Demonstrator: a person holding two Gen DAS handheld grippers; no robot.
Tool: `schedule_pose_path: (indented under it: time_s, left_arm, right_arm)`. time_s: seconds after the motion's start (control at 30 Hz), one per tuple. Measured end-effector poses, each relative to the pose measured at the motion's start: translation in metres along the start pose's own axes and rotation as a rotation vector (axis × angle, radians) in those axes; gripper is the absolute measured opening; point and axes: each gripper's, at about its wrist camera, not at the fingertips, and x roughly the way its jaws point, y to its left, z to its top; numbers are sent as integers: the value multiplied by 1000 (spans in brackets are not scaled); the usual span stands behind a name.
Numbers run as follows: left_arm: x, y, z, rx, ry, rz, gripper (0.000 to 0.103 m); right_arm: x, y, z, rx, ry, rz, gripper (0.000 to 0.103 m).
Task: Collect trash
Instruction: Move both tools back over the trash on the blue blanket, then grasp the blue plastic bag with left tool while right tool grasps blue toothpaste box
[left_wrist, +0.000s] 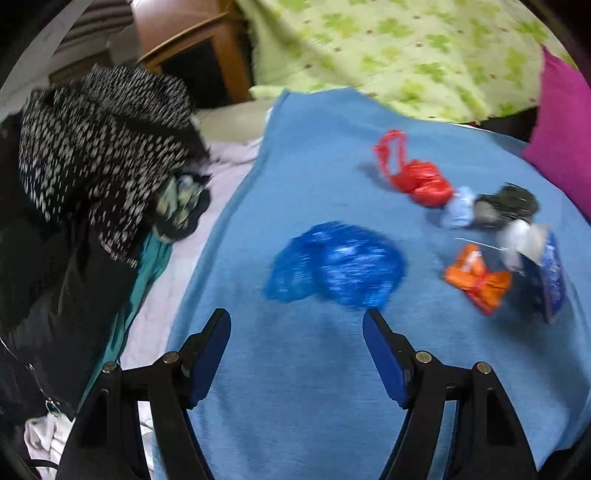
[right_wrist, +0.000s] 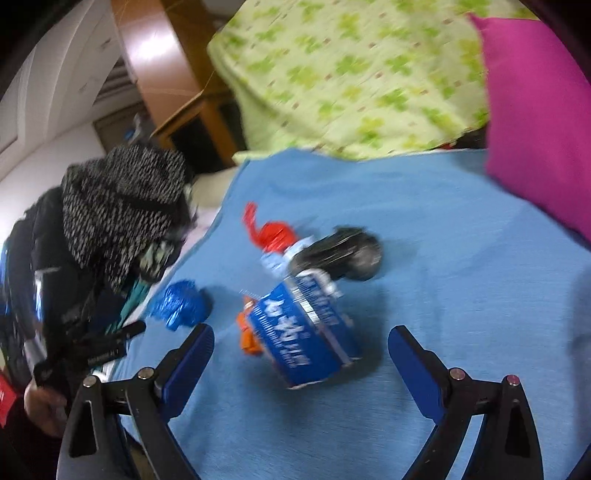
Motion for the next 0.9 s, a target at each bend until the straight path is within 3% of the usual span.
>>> schedule_pose_path:
  time_s: [0.2, 0.43, 0.53, 0.67, 0.77, 0.9]
  left_arm:
    - [22, 10, 12, -33, 27, -109, 75]
    - [55, -15, 38, -28, 55, -223, 78]
    - [65, -26, 47, -30, 62, -244, 79]
    - [76, -33, 51, -61, 86, -271, 79]
    - [80, -32, 51, -106, 95, -322, 61]
    - [76, -37, 52, -106, 89, -329, 48]
  right_arm:
    - [45, 18, -2, -86, 84, -34, 97]
    - [72, 12, 0, -131, 123, -73, 96]
    - [79, 6, 0, -116, 151, -63, 82]
    - [73, 4, 0, -116, 147, -42, 76]
    - [66, -1, 1, -79, 154, -5, 74]
    - [48, -11, 4, -45, 126, 5, 74]
